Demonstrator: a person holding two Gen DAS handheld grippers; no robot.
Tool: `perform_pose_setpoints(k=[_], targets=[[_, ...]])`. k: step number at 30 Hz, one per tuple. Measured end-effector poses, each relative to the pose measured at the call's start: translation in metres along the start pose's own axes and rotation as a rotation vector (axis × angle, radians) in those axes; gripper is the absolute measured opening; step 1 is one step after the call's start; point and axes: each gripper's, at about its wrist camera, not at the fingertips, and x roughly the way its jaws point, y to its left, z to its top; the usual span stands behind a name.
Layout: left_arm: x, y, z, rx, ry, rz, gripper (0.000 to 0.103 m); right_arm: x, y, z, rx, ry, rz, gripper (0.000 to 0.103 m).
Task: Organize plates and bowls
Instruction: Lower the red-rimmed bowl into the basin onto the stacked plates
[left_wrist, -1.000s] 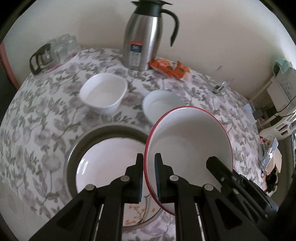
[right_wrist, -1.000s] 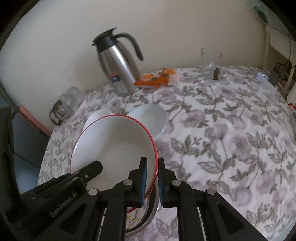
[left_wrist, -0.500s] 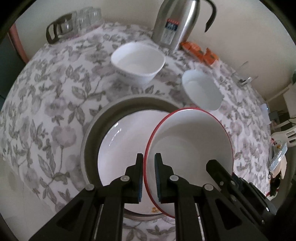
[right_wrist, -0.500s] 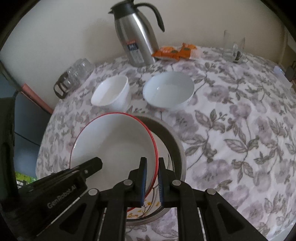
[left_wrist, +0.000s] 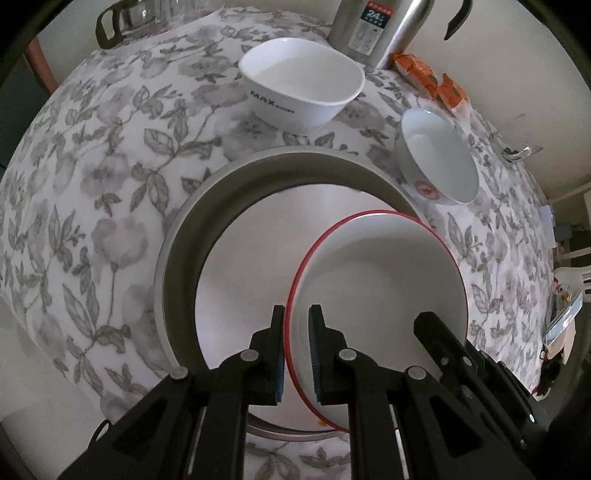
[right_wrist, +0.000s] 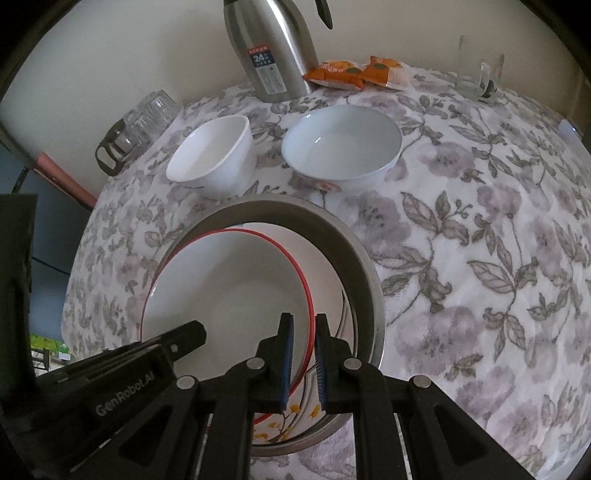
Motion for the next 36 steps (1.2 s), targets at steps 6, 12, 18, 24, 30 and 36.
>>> perform_pose_setpoints(k=[6,12,18,24,30,36], targets=[[0.004,0.007,0.002,-0.03,0.009,0.004,0.012,0.006,0.006,0.0,-0.031,0.001,-0.004,0.012],[0.005,0.008,0.004,-0.029,0.01,0.01,0.012,0.007,0.009,0.0,-0.046,-0.002,-0.013,0.012],[0.011,0.012,0.005,-0.055,0.033,-0.003,0.012,0.008,0.009,0.0,-0.053,0.005,-0.014,0.012],[0.016,0.014,0.003,-0.075,0.058,-0.001,0.012,0.009,0.01,0.0,-0.065,0.013,-0.011,0.013],[0.019,0.013,0.002,-0.075,0.065,0.009,0.012,0.01,0.009,-0.001,-0.056,0.023,0.001,0.015],[0.022,0.012,0.003,-0.087,0.074,0.006,0.012,0.01,0.008,-0.002,-0.048,0.038,0.005,0.015]])
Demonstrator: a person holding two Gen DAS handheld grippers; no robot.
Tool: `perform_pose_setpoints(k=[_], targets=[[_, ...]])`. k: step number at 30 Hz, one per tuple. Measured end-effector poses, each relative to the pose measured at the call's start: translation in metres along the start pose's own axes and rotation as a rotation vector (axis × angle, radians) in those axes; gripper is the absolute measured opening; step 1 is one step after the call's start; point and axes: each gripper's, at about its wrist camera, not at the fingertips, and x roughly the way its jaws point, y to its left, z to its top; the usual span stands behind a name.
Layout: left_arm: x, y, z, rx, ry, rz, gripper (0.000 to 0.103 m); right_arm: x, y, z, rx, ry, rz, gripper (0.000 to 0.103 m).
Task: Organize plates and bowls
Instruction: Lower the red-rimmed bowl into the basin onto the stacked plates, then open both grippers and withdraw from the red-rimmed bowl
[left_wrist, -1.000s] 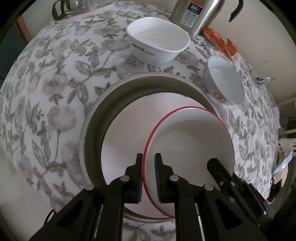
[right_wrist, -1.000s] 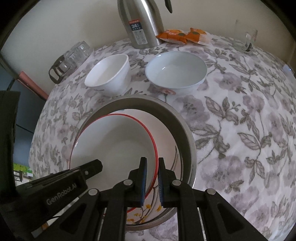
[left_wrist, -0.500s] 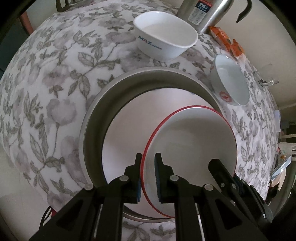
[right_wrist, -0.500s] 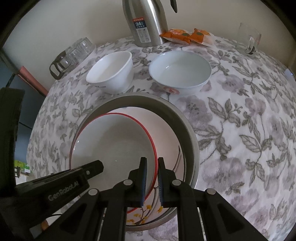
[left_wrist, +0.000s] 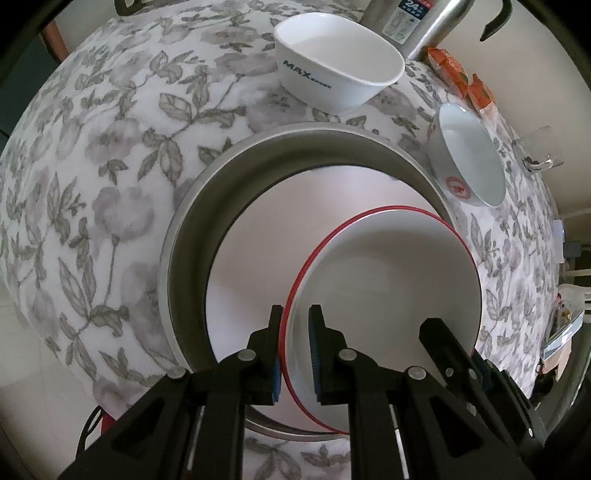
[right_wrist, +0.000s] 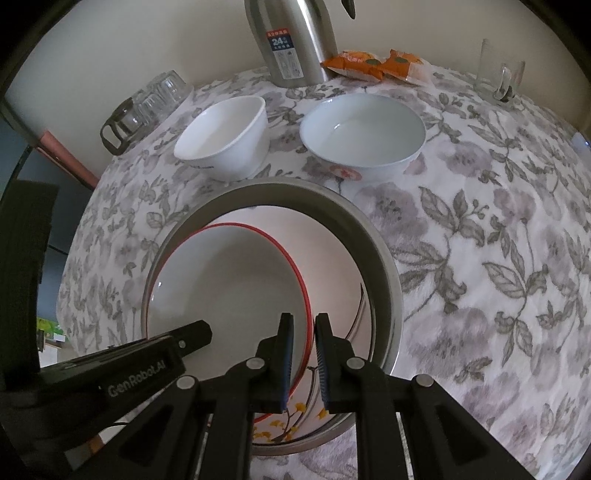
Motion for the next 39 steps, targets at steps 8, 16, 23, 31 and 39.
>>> perform_pose_setpoints(k=[8,16,23,31,39], targets=[[-0.002,0.011,0.001,-0.028,0.003,0.029,0.018,-0.007,-0.003,0.001,0.017,-0.008,0.001,0.015],[-0.029,0.02,0.003,-0.055,-0.083,0.025,0.046,-0.028,-0.012,0.005,0.055,-0.079,0.016,0.022],[-0.056,0.035,0.005,-0.13,-0.204,0.026,0.061,-0.041,-0.014,0.01,0.066,-0.149,0.012,0.057],[-0.069,0.044,0.011,-0.203,-0.265,0.007,0.064,-0.049,-0.025,0.016,0.111,-0.207,-0.003,0.076],[-0.07,0.045,0.02,-0.211,-0.299,0.011,0.076,-0.051,-0.049,0.023,0.217,-0.236,-0.008,0.096]])
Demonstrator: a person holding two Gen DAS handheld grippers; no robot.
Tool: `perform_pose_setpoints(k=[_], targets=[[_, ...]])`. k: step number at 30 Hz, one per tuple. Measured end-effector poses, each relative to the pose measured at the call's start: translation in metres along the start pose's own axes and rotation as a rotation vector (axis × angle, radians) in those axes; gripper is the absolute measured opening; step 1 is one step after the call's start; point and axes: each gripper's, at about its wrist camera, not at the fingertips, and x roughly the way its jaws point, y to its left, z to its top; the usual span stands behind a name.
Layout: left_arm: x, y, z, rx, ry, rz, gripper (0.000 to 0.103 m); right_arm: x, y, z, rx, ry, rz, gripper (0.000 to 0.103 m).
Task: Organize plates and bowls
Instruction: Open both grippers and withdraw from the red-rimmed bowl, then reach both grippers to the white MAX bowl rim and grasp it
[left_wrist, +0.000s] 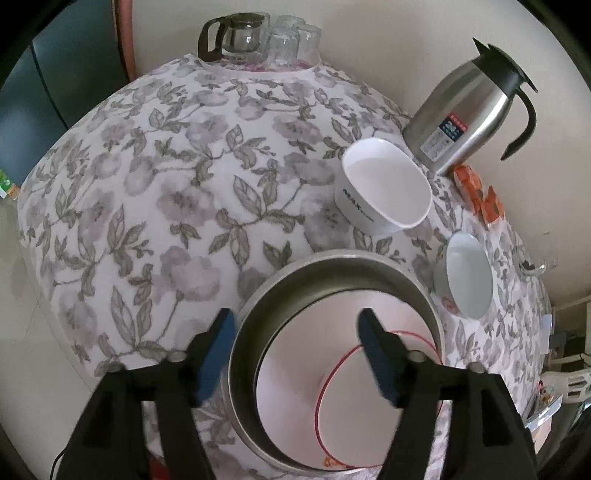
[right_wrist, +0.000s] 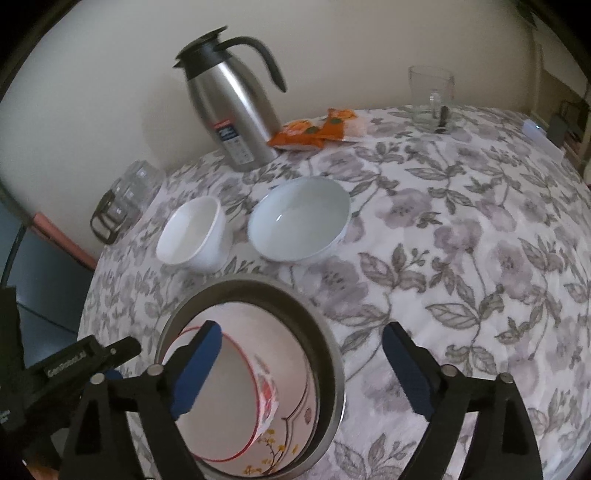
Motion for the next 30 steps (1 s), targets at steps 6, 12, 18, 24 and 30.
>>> perform_pose_setpoints(k=[6,12,18,24,30], targets=[[-0.011,-0.006,0.009,0.008,-0.099,-0.026,0.1,0.001,-0.013,0.011,0.054,-0.03,-0.011,0.103],[-0.023,-0.02,0.021,0.043,-0.165,-0.112,0.101,0.006,-0.027,0.019,0.094,-0.037,-0.046,0.103],[-0.032,-0.042,0.036,0.136,-0.184,-0.171,0.101,0.009,-0.035,0.027,0.125,-0.029,-0.037,0.103],[-0.031,-0.069,0.057,0.153,-0.097,-0.223,0.101,0.008,-0.036,0.04,0.111,-0.066,-0.038,0.103],[-0.012,-0.069,0.079,0.076,-0.039,-0.229,0.101,0.002,-0.025,0.054,0.073,-0.131,-0.009,0.103]])
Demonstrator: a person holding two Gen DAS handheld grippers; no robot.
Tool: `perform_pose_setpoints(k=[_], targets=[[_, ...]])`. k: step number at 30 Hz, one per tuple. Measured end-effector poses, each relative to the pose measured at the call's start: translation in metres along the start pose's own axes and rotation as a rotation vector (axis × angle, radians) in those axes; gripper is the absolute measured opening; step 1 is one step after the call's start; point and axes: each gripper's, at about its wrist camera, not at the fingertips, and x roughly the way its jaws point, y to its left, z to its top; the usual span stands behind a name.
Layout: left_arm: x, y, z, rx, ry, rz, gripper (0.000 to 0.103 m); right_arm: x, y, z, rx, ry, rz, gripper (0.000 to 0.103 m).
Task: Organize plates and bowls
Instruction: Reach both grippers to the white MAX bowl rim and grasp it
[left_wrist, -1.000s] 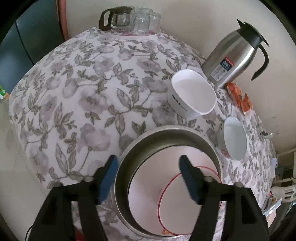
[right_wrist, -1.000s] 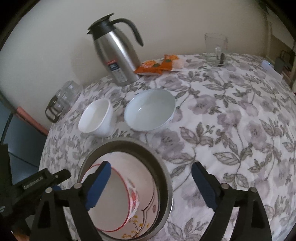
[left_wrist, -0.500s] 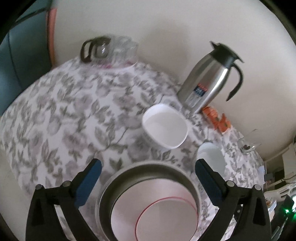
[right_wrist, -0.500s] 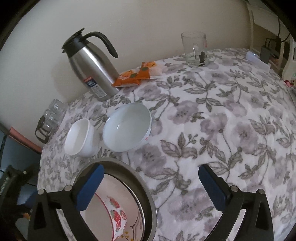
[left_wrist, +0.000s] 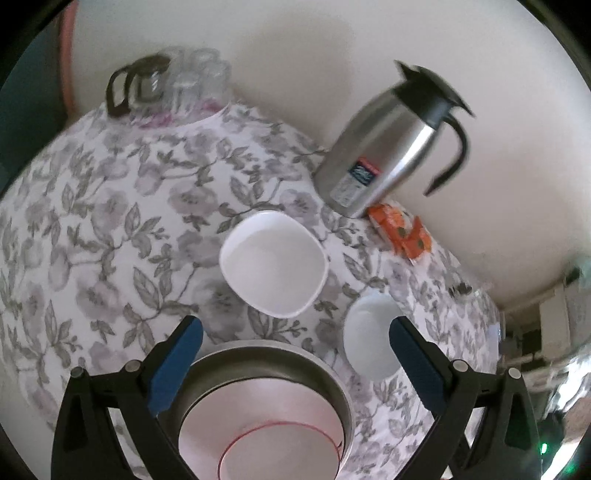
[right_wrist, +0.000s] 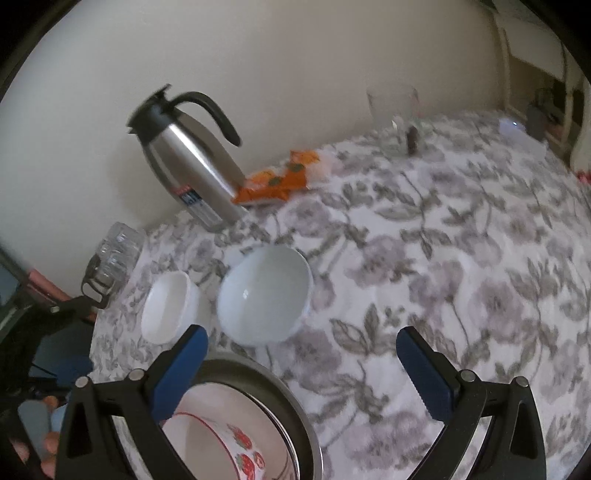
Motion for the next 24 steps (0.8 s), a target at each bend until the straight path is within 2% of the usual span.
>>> perform_pose_setpoints(k=[4,6,8,12,14,19,23,24], targets=[[0.012,0.017,0.016,-0.07,0.009,0.016,0.099,0.004,0.014,0.005,-0.035,-0.008,0.048,0.098],[0.02,0.026,0.022,-0.094,0.014,0.031,0.093,0.008,0.02,0.006,-0.046,0.005,0.069,0.086],[0.03,0.038,0.027,-0.134,0.033,0.023,0.083,0.013,0.029,0.007,-0.065,0.024,0.091,0.084],[0.047,0.052,0.035,-0.155,0.055,0.015,0.081,0.021,0.051,0.012,-0.114,0.062,0.145,0.075],[0.057,0.058,0.037,-0.158,0.075,0.006,0.074,0.026,0.063,0.016,-0.144,0.08,0.163,0.071],[0.074,0.067,0.046,-0.126,0.101,-0.016,0.068,0.057,0.088,0.026,-0.137,0.209,0.264,0.061],[0.085,0.069,0.054,-0.085,0.11,-0.029,0.064,0.086,0.106,0.033,-0.149,0.317,0.266,0.057],[0.088,0.07,0.056,-0.079,0.116,-0.031,0.063,0.092,0.108,0.033,-0.146,0.339,0.267,0.053]])
